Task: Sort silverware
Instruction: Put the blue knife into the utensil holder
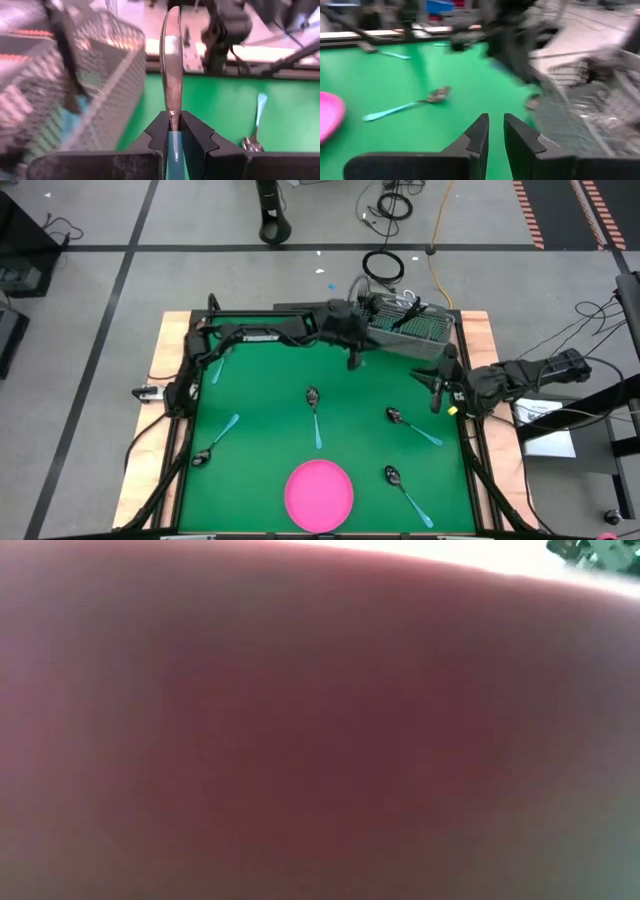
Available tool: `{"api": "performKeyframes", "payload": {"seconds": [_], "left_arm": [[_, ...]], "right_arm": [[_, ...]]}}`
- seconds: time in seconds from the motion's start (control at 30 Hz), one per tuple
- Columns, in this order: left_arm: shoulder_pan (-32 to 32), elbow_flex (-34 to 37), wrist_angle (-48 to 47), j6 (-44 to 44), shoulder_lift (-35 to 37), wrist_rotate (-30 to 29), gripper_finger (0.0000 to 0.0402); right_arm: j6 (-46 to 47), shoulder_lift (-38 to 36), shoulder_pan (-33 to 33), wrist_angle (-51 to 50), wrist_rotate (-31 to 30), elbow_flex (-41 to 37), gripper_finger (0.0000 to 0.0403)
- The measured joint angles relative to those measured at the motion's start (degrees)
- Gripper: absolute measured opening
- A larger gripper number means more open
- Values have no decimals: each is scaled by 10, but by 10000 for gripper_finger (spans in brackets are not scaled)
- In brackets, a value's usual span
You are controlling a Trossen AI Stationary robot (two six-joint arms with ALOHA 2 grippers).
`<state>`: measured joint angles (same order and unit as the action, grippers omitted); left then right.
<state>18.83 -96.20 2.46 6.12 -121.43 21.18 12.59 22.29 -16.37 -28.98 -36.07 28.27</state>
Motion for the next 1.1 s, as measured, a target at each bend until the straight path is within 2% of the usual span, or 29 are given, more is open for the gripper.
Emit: {"api": "performKeyframes", "payload": {"seconds": [0.07, 0.17, 0.23, 0.37, 0.5, 0.63, 0.73, 0.9, 1.0, 1.1], "left_arm": [[6, 0, 6, -9, 16, 9, 38], [11, 0, 36, -27, 33, 60, 38], [10, 0, 68, -45, 35, 96, 38], [9, 0, 141, -107, 34, 217, 38], [-7, 0, 174, -123, 35, 261, 38], [-14, 0, 248, -180, 34, 314, 38], [-18, 0, 274, -204, 35, 330, 38], [-24, 0, 269, -209, 34, 344, 38], [-30, 0, 265, -209, 34, 347, 38], [-38, 0, 265, -208, 34, 357, 38]], "right_arm": [[-16, 5, -3, 28, 39, 0, 50], [-42, 16, -8, 63, 90, 0, 50], [-52, 27, -9, 75, 102, 0, 50], [-65, 44, -10, 84, 85, 0, 50], [-90, 47, -10, 101, 56, 0, 50], [-170, 45, -10, 151, 57, 0, 63], [-274, 45, -10, 193, 58, 0, 87], [-429, 45, -10, 277, 59, 0, 147], [-451, 45, -10, 329, 59, 0, 187], [-450, 45, -10, 332, 76, 7, 218]]}}
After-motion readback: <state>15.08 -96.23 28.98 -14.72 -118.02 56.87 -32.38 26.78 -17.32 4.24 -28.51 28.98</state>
